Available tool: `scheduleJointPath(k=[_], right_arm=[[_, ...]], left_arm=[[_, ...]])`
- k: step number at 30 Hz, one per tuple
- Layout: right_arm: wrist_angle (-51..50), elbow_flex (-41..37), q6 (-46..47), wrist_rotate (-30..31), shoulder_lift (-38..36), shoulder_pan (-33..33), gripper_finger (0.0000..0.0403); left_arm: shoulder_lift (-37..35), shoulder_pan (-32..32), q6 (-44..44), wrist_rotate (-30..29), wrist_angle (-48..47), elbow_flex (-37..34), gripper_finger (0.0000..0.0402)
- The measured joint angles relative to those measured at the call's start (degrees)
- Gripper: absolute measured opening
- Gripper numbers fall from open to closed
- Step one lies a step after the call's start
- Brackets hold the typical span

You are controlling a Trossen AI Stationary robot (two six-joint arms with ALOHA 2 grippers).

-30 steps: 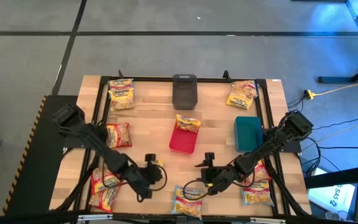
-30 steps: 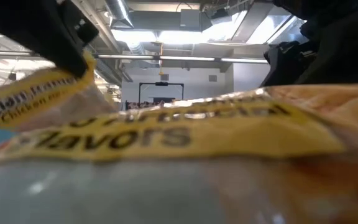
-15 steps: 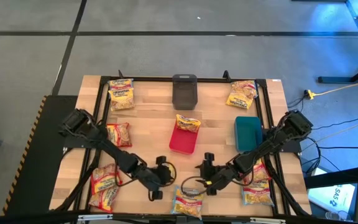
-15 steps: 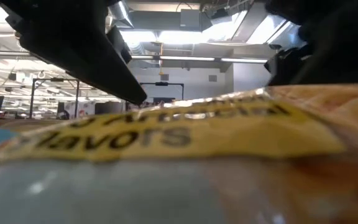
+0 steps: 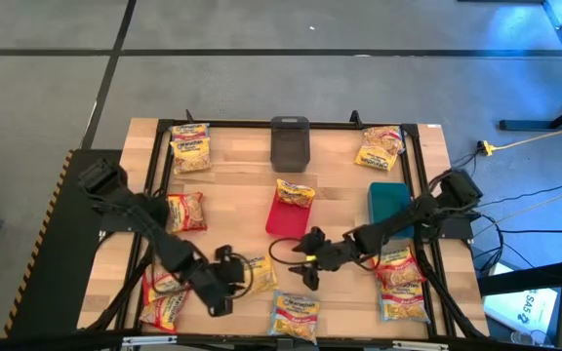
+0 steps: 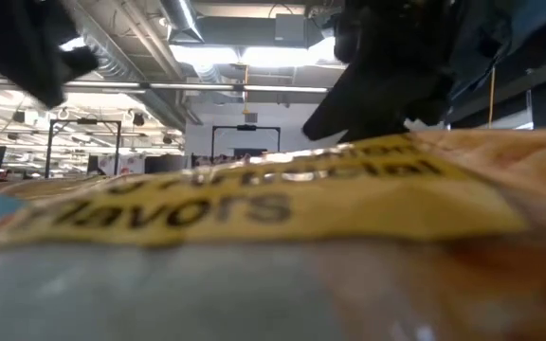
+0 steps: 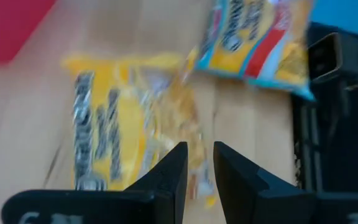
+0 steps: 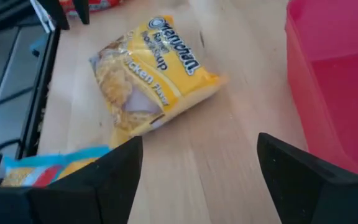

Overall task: Sort Maruchan noodles
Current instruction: Put the yellow noodle pack into the red bin

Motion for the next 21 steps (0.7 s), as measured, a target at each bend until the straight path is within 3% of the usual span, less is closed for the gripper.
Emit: scheduleJointPath(k=[4,10,21], right_arm=[[2.8,0.0,3.8,-2.1,2.5,-1.5,0.0279],[7.1,0.0,9.3,-6.4,6.6,-2.9,0.0273],[8.1,0.9,11.6,-8.4,9.2,-2.8,0.0273]], left_arm=[[1.7,-3.5,-8.0,-5.1,-6.4,-0.1,0.0071],[6.1,-5.5,-11.2,-5.8,-7.0,-0.1,0.0071],[14.0,-2.6,-4.0,-6.7,-1.8,0.1,0.0071]])
